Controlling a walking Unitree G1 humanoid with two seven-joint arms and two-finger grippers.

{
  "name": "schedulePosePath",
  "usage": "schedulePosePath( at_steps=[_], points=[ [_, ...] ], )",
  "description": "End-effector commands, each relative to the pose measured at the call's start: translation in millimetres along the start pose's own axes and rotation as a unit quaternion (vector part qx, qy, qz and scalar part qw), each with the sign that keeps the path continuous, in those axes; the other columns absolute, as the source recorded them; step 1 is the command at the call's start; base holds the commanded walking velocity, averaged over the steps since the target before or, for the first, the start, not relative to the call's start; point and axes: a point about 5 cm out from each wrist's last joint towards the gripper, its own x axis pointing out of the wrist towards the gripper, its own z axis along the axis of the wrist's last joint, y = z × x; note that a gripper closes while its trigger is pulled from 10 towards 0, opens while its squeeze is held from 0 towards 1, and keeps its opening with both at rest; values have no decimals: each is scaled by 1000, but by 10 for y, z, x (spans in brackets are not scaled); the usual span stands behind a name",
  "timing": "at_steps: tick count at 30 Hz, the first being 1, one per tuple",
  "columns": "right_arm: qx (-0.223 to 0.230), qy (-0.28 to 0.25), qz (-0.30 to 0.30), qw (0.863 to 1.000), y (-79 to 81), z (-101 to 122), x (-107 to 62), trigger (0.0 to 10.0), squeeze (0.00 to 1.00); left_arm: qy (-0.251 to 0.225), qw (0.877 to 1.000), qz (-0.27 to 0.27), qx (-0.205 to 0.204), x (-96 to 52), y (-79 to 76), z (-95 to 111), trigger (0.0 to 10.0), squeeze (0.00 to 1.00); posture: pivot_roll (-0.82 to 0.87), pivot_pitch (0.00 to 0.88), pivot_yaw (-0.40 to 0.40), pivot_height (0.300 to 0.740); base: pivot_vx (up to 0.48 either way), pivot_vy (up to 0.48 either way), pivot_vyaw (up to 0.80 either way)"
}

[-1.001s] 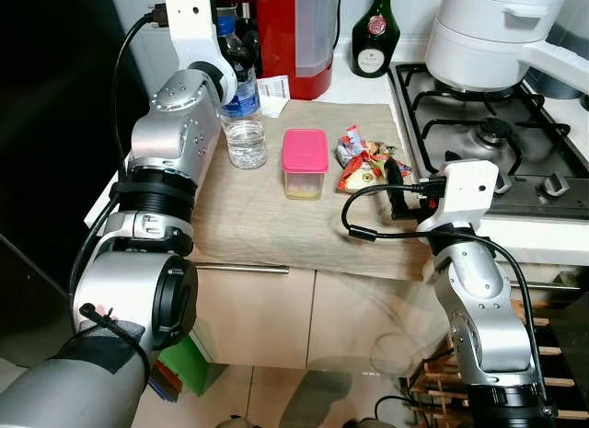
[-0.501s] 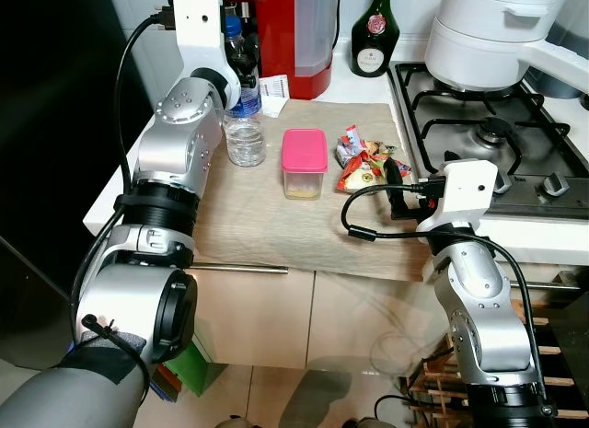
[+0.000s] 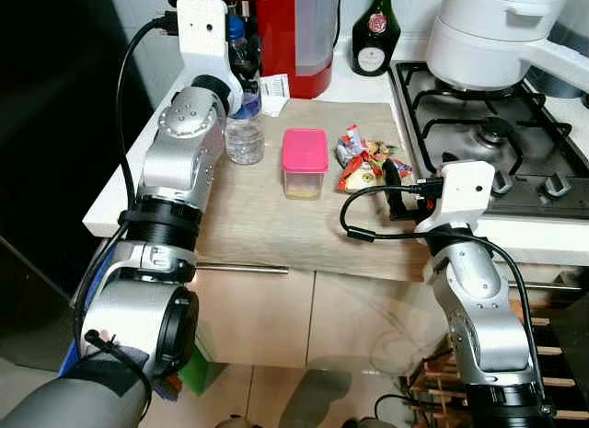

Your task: Restocking fridge

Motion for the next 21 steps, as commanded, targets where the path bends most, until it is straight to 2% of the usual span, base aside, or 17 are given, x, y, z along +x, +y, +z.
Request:
schedulePosePath(
  at_steps=[1,7,15,21],
  points=[
    [-2,-1,3,1000,16,11,30,10000,322,-37,999,0,-15,-21,11,126,10000,0,-45,0,49,740,0,0,0],
    [-3,0,3,1000,13,9,30,10000,322,-63,998,3,-20,-50,32,187,10000,0,-45,0,48,740,0,0,0],
    [-2,0,6,1000,15,6,37,10000,322,-73,997,10,-8,-61,61,210,10000,0,-42,0,42,740,-291,0,0],
    [-3,0,6,1000,11,4,40,10000,322,-110,994,12,25,-76,52,315,10000,0,-42,0,42,740,-286,0,0]
  ],
)
